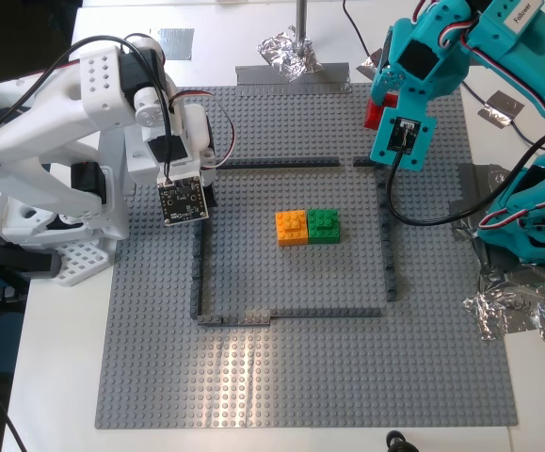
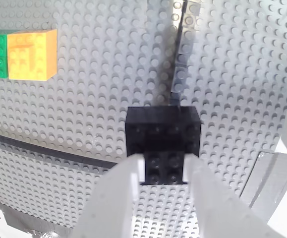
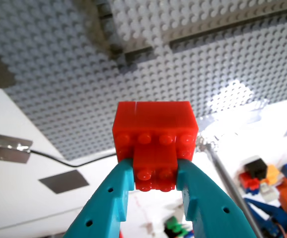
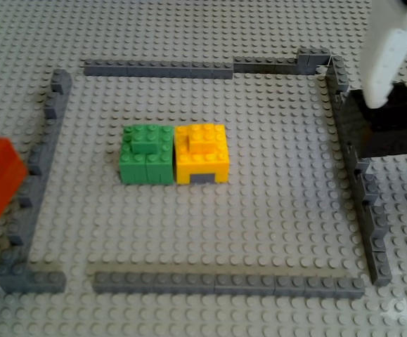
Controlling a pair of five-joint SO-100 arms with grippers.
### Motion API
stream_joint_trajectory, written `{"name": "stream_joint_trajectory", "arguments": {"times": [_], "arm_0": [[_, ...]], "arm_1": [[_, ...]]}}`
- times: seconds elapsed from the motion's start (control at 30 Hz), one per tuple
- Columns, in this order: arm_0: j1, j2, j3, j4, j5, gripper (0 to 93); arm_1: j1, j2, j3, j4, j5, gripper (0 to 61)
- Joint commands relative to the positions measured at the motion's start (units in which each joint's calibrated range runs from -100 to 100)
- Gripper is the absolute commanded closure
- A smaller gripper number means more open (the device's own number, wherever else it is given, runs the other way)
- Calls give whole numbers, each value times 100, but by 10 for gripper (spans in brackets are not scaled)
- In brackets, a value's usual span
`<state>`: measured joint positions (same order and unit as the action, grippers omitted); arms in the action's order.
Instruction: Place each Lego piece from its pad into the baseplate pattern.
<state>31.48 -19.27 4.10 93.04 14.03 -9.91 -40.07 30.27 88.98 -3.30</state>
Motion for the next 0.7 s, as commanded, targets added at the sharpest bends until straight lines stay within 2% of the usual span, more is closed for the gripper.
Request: {"name": "stream_joint_trajectory", "arguments": {"times": [0.0,0.23,0.3,0.67], "arm_0": [[-453,-322,290,-12,-19,860],[-1237,-270,407,-12,-336,860],[-1440,-313,696,-37,-356,860],[-1875,-262,1319,-85,-663,860]], "arm_1": [[559,-122,300,-615,181,612],[1009,479,508,-1420,264,612],[1089,771,517,-1729,259,612],[1132,1689,409,-2616,166,612]]}}
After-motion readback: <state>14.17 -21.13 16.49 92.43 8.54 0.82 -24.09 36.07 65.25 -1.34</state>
